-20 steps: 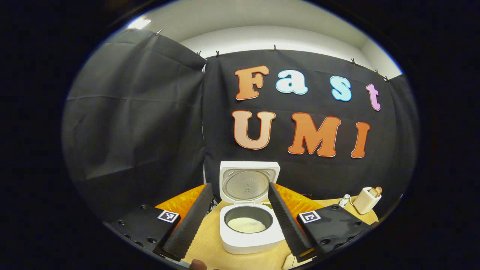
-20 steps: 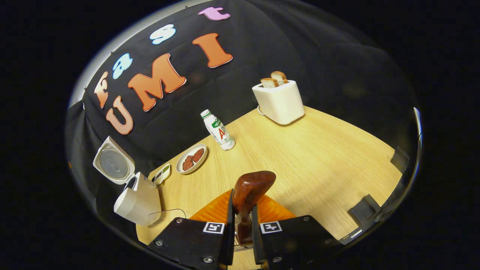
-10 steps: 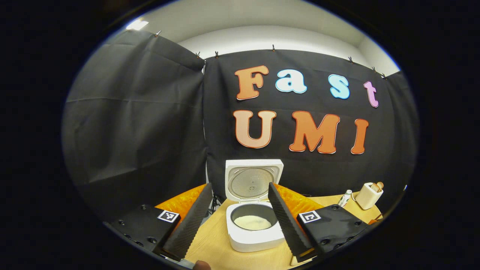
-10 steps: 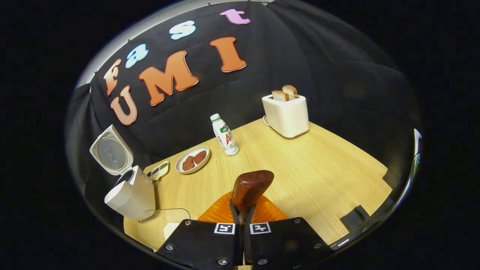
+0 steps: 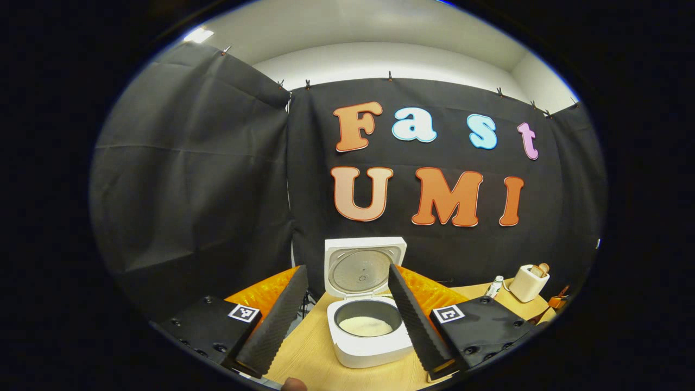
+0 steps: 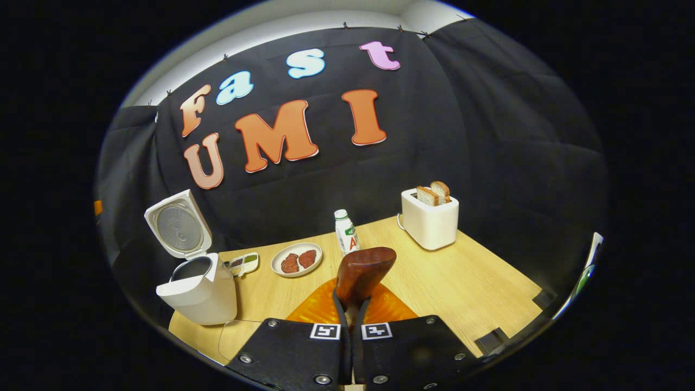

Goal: Close the left gripper, press the button to open the rice cooker; take a wooden spoon from the chopstick holder with the right hand, scoop a spoonful of rice and pour it into the rice cooker, then put the wooden spoon back into the chopstick holder.

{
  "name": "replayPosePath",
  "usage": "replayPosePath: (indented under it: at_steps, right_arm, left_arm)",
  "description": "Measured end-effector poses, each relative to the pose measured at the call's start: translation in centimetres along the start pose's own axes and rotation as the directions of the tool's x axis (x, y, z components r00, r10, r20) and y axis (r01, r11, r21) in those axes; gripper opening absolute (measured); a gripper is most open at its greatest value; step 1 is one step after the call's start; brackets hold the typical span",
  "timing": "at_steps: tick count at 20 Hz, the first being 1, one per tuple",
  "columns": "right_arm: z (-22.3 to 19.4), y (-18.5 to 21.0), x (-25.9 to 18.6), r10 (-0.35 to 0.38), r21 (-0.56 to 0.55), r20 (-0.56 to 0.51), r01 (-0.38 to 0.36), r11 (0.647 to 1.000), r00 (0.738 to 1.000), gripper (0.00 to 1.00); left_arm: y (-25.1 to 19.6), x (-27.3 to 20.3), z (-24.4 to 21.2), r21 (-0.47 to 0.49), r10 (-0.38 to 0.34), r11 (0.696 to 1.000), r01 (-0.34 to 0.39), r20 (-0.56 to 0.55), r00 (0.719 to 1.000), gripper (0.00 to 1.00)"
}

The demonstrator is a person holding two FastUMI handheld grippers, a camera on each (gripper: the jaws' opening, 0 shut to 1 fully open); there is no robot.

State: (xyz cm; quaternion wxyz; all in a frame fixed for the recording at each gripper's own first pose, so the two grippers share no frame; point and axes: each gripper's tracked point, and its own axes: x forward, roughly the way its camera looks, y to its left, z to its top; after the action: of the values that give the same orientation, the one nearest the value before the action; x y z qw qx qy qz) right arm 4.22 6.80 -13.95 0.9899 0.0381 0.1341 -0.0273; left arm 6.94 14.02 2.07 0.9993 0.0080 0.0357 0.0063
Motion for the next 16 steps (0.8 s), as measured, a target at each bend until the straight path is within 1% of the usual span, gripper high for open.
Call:
replayPosePath:
  at_steps: [2, 5, 8, 11, 13, 16]
  right_arm:
    - [0.5, 2.0, -0.4, 0.031, -0.026, 0.01, -0.031, 0.999, 0.999, 0.0]
    - [0.6, 6.0, -0.9, 0.098, -0.041, 0.025, -0.097, 0.994, 0.995, 0.0]
    - [-1.1, 9.2, -0.5, 0.139, -0.091, 0.004, -0.138, 0.986, 0.99, 0.0]
    - [-3.8, 11.7, -0.1, 0.179, -0.129, -0.029, -0.182, 0.975, 0.983, 0.0]
    - [-5.7, 12.4, 0.9, 0.173, -0.204, -0.048, -0.179, 0.963, 0.984, 0.0]
    - [-8.4, 13.5, 2.0, 0.186, -0.331, -0.079, -0.201, 0.922, 0.979, 0.0]
  left_arm:
    - [0.6, 0.1, -0.4, -0.009, -0.009, 1.0, 0.008, -0.008, 1.0, 1.0]
    - [1.4, 0.6, -0.8, 0.0, -0.018, 1.0, 0.018, -0.014, 1.0, 1.0]
    - [1.9, 0.9, -0.8, 0.014, -0.037, 0.999, 0.038, -0.018, 0.999, 1.0]
    - [2.1, 1.4, -1.1, 0.004, -0.062, 0.998, 0.062, -0.027, 0.998, 1.0]
    - [2.5, 1.8, -1.7, 0.012, -0.064, 0.998, 0.065, -0.037, 0.997, 1.0]
    - [3.4, 2.0, -2.3, 0.051, -0.044, 0.998, 0.047, -0.051, 0.998, 1.0]
